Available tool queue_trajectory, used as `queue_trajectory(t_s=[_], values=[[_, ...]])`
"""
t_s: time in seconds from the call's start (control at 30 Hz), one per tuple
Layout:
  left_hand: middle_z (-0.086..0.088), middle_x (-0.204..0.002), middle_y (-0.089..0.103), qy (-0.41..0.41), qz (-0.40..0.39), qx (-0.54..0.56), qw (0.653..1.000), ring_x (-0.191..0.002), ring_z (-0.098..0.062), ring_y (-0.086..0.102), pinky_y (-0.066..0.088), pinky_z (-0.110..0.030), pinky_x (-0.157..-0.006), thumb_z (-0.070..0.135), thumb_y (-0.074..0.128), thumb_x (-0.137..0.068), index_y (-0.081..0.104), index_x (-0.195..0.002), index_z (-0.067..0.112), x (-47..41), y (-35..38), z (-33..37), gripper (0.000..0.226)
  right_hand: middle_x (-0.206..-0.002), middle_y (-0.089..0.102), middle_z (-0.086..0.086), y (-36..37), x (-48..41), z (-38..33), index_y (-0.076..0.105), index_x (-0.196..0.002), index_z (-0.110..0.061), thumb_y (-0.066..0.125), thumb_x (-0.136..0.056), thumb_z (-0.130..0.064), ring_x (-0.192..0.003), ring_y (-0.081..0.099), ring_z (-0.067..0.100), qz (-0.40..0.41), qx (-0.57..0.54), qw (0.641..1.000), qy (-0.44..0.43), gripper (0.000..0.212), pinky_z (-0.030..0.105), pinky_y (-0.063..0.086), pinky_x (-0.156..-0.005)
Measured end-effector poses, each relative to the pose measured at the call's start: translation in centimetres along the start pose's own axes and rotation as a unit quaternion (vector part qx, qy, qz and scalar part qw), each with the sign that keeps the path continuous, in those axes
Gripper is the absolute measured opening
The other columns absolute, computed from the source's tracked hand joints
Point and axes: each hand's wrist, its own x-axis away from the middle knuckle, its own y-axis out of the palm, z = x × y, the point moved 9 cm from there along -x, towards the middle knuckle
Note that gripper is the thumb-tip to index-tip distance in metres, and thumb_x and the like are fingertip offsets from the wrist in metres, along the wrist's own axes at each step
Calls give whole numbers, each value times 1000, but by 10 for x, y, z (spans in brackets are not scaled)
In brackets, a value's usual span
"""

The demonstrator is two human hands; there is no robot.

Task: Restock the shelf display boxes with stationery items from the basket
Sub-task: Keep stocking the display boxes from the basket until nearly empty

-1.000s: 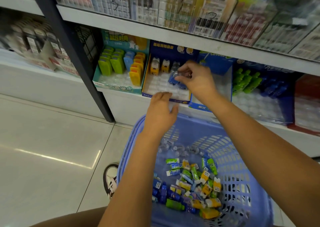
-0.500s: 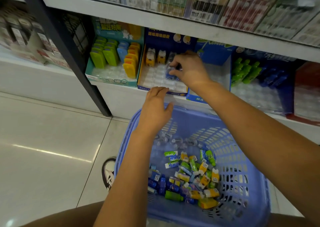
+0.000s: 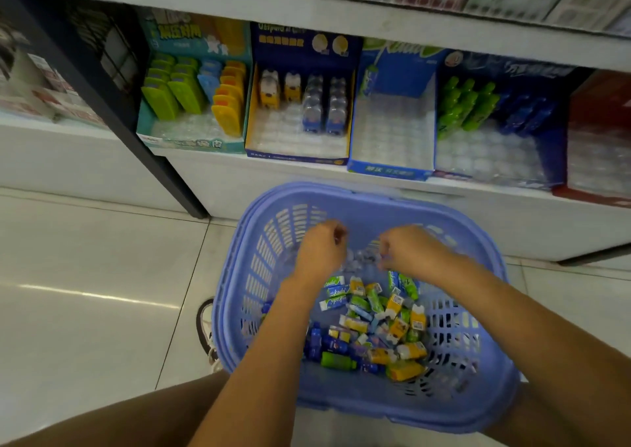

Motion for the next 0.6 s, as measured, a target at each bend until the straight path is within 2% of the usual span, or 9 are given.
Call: queue_trajectory(t_s=[0.07,0.13,0.23,0.27,0.33,0.43,0.5,0.53,0.6], values=[[-19,-108,67,-44,-86,-30,995,-101,-33,62,47,-36,-86,7,51,-93,65,-109,0,3,46,-21,22,-102,60,16,61,-7,25,61,-106,-3,61,-88,-13,-91,58,31,-99,7,994,50,21,40,48,-79],[-25,-97,62,-79,-153,-64,983,-89,-36,58,46,-40,-82,9,45,-96,62,-100,-3,8,84,-41,21,-119,58,15,108,-16,47,52,-126,-4,61,-89,-16,-95,59,28,-147,-18,983,109,40,36,50,-86],[-15,-68,49,-164,-177,-71,968,-62,-24,46,46,-40,-68,16,47,-97,61,-92,-4,14,113,-71,25,-135,41,18,154,-27,66,32,-140,-5,62,-89,-18,-111,54,30,-147,-52,977,146,61,33,46,-80],[-12,-65,49,-191,-173,-71,964,-60,-21,46,48,-41,-71,18,48,-97,61,-86,-1,14,118,-79,26,-137,37,19,164,-30,70,30,-140,-7,64,-88,-16,-112,53,32,-128,-69,978,152,63,33,45,-77],[-19,-84,64,-226,-152,-48,961,-78,-30,60,49,-41,-81,21,53,-95,64,-89,-1,11,126,-91,25,-133,40,19,175,-34,74,35,-135,-11,64,-86,-13,-110,53,35,-69,-112,979,159,57,37,45,-75],[-25,-105,66,-257,-121,-12,959,-97,-36,62,48,-38,-74,26,58,-92,63,-106,-5,4,136,-104,34,-123,48,17,181,-36,74,43,-127,-13,60,-86,-12,-104,55,35,-20,-138,980,145,44,39,48,-78],[-22,-104,67,-261,-116,-25,958,-94,-34,64,48,-38,-71,29,60,-90,63,-108,-2,0,141,-107,36,-108,54,15,186,-39,71,51,-113,-11,62,-85,-10,-98,59,33,-55,-128,982,129,30,36,48,-71],[-20,-105,68,-263,-117,-27,957,-95,-33,64,49,-38,-73,29,61,-90,63,-109,0,-2,145,-108,34,-93,56,11,186,-40,71,55,-96,-10,63,-85,-11,-90,62,29,-84,-114,981,130,14,33,46,-65],[-17,-102,68,-271,-134,-17,953,-95,-32,65,50,-38,-73,27,64,-88,64,-102,2,-3,155,-109,28,-68,46,4,191,-39,73,46,-66,-14,66,-84,-15,-67,56,19,-142,-88,976,143,28,28,43,-57]])
